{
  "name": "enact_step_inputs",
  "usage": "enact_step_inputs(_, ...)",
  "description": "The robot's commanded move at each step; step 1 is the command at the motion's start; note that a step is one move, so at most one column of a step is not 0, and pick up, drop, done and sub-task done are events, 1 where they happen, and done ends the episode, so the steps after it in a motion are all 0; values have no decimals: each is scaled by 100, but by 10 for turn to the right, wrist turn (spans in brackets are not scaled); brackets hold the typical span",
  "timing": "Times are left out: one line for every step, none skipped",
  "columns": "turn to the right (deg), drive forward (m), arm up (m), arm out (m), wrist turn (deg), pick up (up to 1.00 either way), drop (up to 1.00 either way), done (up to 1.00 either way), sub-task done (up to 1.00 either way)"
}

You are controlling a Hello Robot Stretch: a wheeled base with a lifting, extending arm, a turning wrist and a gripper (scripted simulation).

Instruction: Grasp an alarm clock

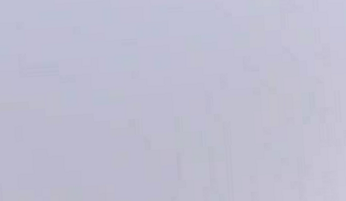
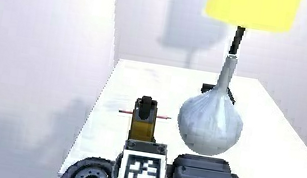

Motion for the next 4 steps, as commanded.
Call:
enact_step_inputs(0, 0, 0, 0, 450, 0, 0, 0, 0)
enact_step_inputs(0, 0, 0, 0, 420, 0, 0, 0, 0)
enact_step_inputs(0, 0, 0, 0, 0, 100, 0, 0, 0)
enact_step_inputs(0, 0, 0, 0, 0, 0, 0, 100, 0)
